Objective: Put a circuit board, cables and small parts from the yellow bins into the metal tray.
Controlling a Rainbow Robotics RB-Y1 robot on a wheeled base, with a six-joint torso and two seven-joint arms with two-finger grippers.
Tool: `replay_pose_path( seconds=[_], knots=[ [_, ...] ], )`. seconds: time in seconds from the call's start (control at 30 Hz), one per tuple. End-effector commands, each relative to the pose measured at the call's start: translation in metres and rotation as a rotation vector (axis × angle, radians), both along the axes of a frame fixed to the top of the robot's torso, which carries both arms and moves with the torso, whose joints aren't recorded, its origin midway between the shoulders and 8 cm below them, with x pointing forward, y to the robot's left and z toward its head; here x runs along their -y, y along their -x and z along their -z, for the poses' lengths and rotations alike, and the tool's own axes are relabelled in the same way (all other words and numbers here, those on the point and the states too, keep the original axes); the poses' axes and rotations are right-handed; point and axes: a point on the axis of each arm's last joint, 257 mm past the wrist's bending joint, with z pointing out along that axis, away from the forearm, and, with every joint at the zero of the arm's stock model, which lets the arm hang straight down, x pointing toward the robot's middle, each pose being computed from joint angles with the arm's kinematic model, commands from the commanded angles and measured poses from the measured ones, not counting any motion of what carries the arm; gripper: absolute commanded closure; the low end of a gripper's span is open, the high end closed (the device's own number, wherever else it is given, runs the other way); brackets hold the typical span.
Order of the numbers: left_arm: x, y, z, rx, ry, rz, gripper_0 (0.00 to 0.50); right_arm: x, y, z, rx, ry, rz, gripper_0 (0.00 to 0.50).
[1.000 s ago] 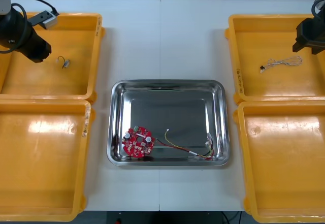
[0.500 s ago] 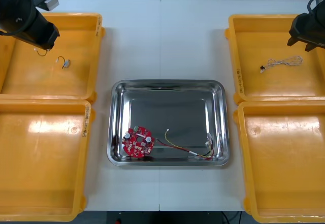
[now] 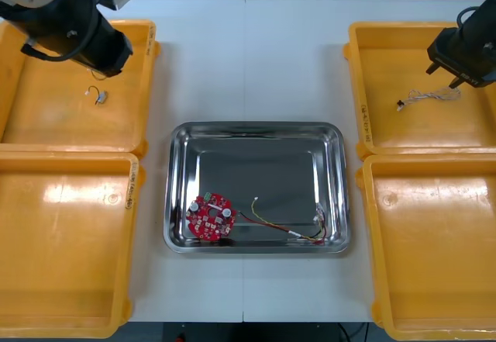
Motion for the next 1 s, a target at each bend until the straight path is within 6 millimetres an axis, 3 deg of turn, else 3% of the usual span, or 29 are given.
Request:
replay_pose_path(
  seconds=[0.03,0.27,0.7,1.0],
  knots=[
    [0.018,0.017,0.008,0.011,0.049,-0.097,0.5,-0.014,-0.021,-0.031,0.077,-0.077,0.12,0.053],
    [0.057,0.033,0.031,-0.003,0.088,-0.133,0.5,-0.011,-0.028,-0.028,0.102,-0.153,0.273,0.052],
    [0.121,0.044,0.099,-0.009,0.203,-0.182,0.5,-0.004,-0.043,0.0,0.143,-0.247,0.466,0.053],
    [0.13,0.057,0.138,-0.026,0.199,-0.19,0.5,-0.004,-0.049,0.016,0.157,-0.277,0.491,0.052]
  ],
)
